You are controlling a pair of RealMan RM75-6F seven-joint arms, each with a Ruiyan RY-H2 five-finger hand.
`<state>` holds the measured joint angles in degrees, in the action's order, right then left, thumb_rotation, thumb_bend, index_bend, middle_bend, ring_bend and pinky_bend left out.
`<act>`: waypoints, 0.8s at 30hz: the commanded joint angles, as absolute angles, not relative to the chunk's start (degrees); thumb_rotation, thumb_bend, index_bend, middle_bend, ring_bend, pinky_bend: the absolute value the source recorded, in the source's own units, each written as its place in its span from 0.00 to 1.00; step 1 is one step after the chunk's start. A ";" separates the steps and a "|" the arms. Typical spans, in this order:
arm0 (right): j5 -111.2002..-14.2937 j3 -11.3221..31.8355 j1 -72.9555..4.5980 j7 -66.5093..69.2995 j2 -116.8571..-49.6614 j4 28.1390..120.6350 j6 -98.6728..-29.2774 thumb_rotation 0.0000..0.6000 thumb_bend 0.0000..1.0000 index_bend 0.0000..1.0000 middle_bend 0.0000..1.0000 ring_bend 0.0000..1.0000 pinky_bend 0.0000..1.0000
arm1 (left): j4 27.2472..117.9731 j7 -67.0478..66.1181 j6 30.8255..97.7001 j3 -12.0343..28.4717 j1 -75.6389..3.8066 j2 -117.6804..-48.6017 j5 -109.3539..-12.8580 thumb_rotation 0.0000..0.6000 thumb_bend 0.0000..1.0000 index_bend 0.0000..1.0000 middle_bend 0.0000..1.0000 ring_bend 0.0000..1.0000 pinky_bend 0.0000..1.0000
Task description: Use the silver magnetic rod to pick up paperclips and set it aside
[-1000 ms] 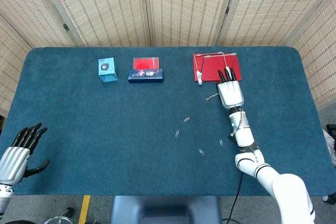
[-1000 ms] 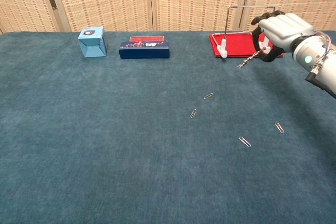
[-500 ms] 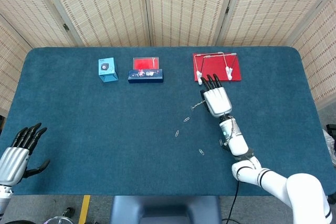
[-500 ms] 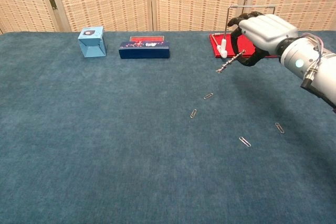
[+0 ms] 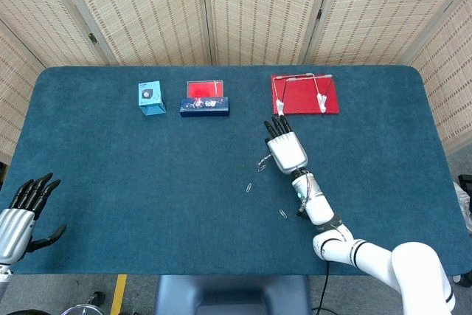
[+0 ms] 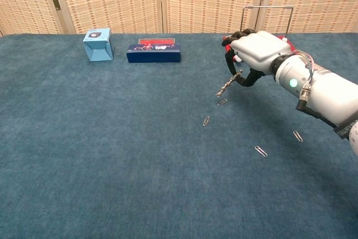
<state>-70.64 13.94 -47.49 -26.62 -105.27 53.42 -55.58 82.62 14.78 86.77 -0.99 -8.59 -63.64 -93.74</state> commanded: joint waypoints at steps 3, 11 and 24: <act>-70.61 13.61 -47.88 -26.86 -106.14 52.10 -55.17 1.00 0.41 0.75 0.14 0.03 0.00 | 82.48 15.10 86.71 -0.95 -8.60 -63.54 -93.65 1.00 0.35 0.00 0.00 0.00 0.00; -70.74 13.07 -47.72 -27.02 -106.23 51.53 -55.04 1.00 0.41 0.75 0.14 0.04 0.00 | 82.45 15.02 86.55 -0.97 -8.63 -63.59 -93.63 1.00 0.35 0.00 0.00 0.00 0.00; -71.87 13.10 -47.43 -24.78 -105.51 52.37 -56.40 1.00 0.41 0.75 0.14 0.03 0.00 | 82.39 14.80 86.47 -0.87 -8.62 -63.71 -93.47 1.00 0.35 0.00 0.00 0.00 0.00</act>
<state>-71.83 13.06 -47.46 -24.86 -105.57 52.30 -56.33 82.39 14.81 86.47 -0.86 -8.62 -63.70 -93.46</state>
